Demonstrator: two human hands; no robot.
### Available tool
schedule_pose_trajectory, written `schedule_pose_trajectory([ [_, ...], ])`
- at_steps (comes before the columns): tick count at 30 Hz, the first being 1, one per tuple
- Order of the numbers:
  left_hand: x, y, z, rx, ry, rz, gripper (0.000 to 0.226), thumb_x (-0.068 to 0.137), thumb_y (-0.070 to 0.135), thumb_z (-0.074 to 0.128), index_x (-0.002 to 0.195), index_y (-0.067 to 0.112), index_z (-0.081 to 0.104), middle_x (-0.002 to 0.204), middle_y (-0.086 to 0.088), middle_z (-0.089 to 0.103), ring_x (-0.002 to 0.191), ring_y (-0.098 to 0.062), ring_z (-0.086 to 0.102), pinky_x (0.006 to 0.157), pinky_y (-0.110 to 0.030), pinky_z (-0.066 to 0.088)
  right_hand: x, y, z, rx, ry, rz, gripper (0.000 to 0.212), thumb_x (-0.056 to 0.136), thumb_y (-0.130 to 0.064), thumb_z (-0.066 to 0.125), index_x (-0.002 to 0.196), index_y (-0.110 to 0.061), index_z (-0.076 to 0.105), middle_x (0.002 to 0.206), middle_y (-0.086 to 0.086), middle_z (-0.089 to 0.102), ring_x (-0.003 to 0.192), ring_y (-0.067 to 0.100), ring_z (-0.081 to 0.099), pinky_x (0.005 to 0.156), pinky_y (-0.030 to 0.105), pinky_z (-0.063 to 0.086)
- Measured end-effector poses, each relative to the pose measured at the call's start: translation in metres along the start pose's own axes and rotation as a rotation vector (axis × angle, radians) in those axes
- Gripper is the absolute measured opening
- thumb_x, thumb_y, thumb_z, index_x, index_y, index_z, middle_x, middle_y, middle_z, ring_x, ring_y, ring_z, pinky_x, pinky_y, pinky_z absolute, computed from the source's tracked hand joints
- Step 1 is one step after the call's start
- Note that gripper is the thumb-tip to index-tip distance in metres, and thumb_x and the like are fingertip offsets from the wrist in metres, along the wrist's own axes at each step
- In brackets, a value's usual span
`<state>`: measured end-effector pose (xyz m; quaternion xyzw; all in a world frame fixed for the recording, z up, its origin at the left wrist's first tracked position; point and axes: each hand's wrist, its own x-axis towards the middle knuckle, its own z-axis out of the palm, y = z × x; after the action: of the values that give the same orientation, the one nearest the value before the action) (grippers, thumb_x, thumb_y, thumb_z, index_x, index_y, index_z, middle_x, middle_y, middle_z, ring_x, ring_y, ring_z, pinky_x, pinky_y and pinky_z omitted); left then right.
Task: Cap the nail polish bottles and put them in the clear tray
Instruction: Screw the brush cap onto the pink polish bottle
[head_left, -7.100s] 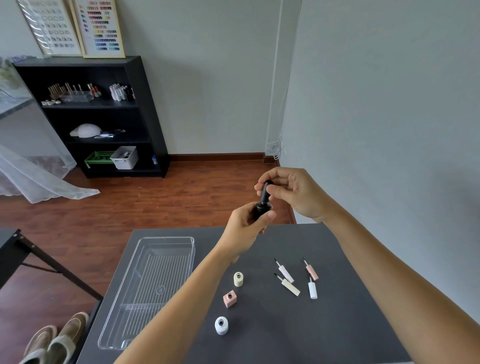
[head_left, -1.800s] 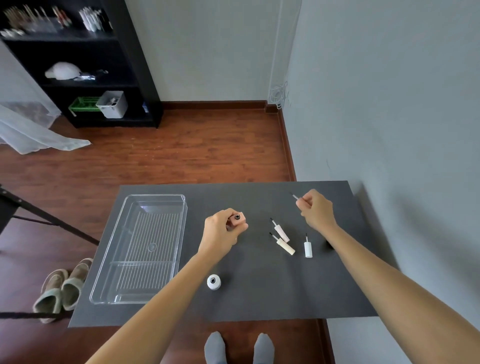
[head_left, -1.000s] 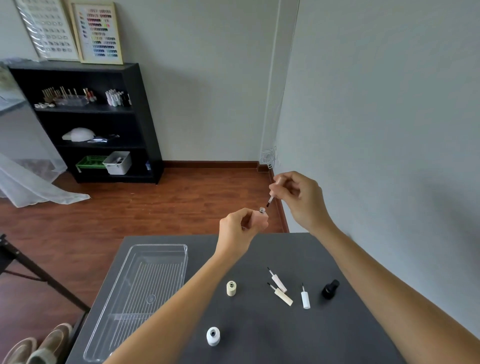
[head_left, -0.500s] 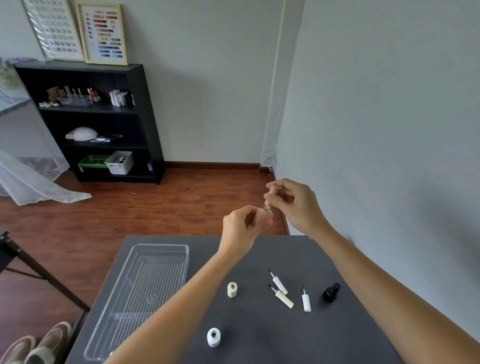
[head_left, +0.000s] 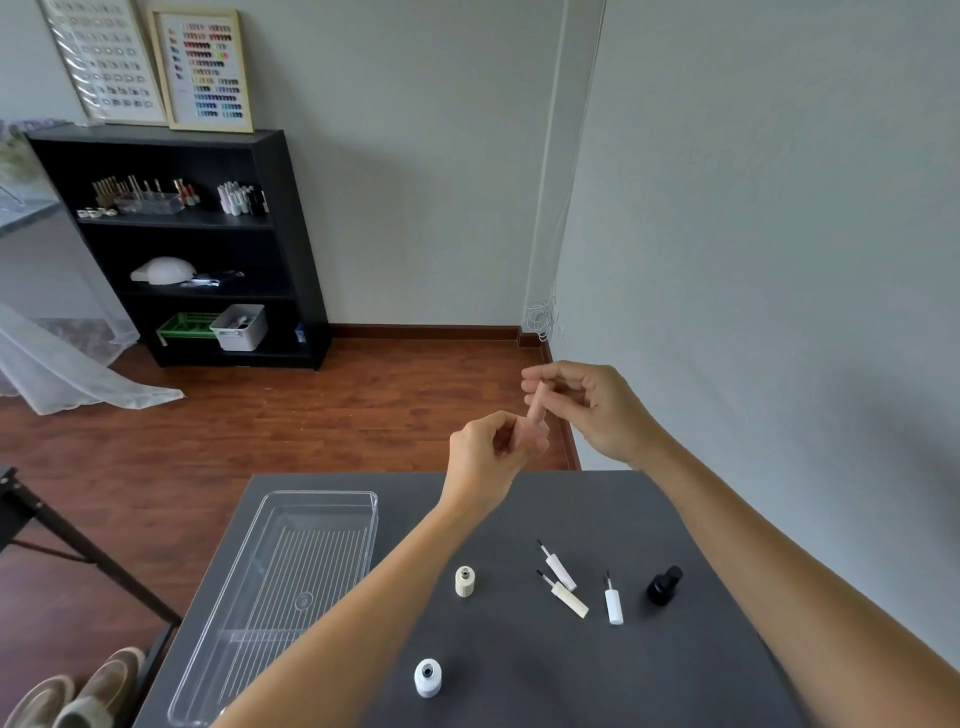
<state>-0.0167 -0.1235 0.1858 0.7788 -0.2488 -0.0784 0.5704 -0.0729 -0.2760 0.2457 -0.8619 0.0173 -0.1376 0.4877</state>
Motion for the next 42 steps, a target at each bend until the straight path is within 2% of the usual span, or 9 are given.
schedule_pose_trajectory([
  [5,-0.002,0.002,0.005,0.003,-0.022,0.016,0.019,0.081,0.033,0.077,0.088,0.016,0.071,0.082,-0.015,0.069,0.062,-0.012,0.048,0.060,-0.026,0.046,0.004,0.002,0.002,-0.224,0.207,0.020,0.031,0.074,-0.041,0.080,0.075,-0.016,0.063,0.068,-0.005,0.073,0.055,0.002,0.056,0.059,0.012,0.047],
  [12,0.001,0.001,0.005,-0.027,-0.016,-0.004,0.021,0.081,0.033,0.078,0.090,0.015,0.072,0.073,-0.002,0.069,0.059,-0.008,0.050,0.056,-0.015,0.044,0.002,0.003,-0.002,-0.068,-0.006,0.040,0.037,0.093,-0.024,0.063,0.129,-0.016,0.058,0.117,0.002,0.070,0.118,0.006,0.061,0.099,0.022,0.049],
  [17,0.002,-0.003,0.005,-0.024,-0.023,-0.002,0.017,0.081,0.031,0.078,0.090,0.017,0.072,0.079,-0.005,0.072,0.064,-0.013,0.057,0.062,-0.021,0.049,0.003,0.002,-0.002,-0.069,0.126,0.023,0.014,0.083,-0.019,0.076,0.096,-0.015,0.073,0.088,-0.002,0.077,0.083,0.009,0.073,0.081,0.023,0.058],
  [21,0.001,-0.003,0.009,-0.010,-0.032,0.011,0.014,0.081,0.032,0.077,0.083,0.021,0.069,0.065,0.008,0.057,0.055,-0.005,0.044,0.054,-0.013,0.041,0.004,0.002,0.004,-0.243,0.209,0.059,0.041,0.072,-0.051,0.078,0.079,-0.016,0.058,0.070,-0.004,0.073,0.060,0.007,0.057,0.061,0.018,0.049],
  [27,0.004,-0.003,0.008,-0.014,-0.032,0.008,0.013,0.081,0.032,0.077,0.079,0.026,0.067,0.064,0.007,0.059,0.054,-0.004,0.044,0.053,-0.012,0.041,0.000,0.008,0.002,-0.046,-0.043,0.056,0.038,0.094,-0.020,0.061,0.131,-0.018,0.054,0.102,0.000,0.071,0.124,0.003,0.056,0.107,0.029,0.044],
  [30,0.005,-0.004,0.007,-0.015,-0.030,0.009,0.013,0.081,0.032,0.078,0.086,0.021,0.071,0.075,-0.005,0.070,0.059,-0.007,0.050,0.057,-0.014,0.044,-0.001,0.008,0.001,0.032,0.001,0.023,0.025,0.092,-0.004,0.062,0.115,-0.012,0.067,0.085,0.009,0.075,0.104,0.007,0.070,0.097,0.030,0.053],
  [35,0.003,-0.002,0.011,-0.019,-0.046,-0.001,0.016,0.081,0.030,0.077,0.091,0.018,0.073,0.079,-0.003,0.072,0.062,-0.004,0.054,0.060,-0.016,0.047,0.001,0.008,0.004,-0.136,0.213,0.039,0.033,0.072,-0.038,0.082,0.078,-0.013,0.063,0.064,-0.002,0.073,0.061,0.008,0.070,0.066,0.019,0.055],
  [38,0.003,-0.001,0.012,-0.021,-0.046,0.003,0.016,0.082,0.028,0.077,0.091,0.017,0.073,0.075,0.003,0.071,0.057,0.001,0.054,0.058,-0.008,0.043,0.001,0.009,0.005,-0.206,0.213,0.066,0.046,0.073,-0.056,0.071,0.098,-0.017,0.063,0.081,-0.007,0.074,0.075,-0.003,0.067,0.068,0.006,0.047],
  [42,0.004,-0.002,0.010,-0.030,-0.043,-0.015,0.018,0.081,0.030,0.078,0.093,0.016,0.073,0.080,0.001,0.074,0.068,-0.013,0.065,0.064,-0.015,0.051,-0.003,0.013,0.000,-0.002,0.029,0.064,0.041,0.093,-0.023,0.063,0.133,-0.015,0.056,0.115,0.001,0.072,0.118,0.003,0.060,0.102,0.023,0.047],
])
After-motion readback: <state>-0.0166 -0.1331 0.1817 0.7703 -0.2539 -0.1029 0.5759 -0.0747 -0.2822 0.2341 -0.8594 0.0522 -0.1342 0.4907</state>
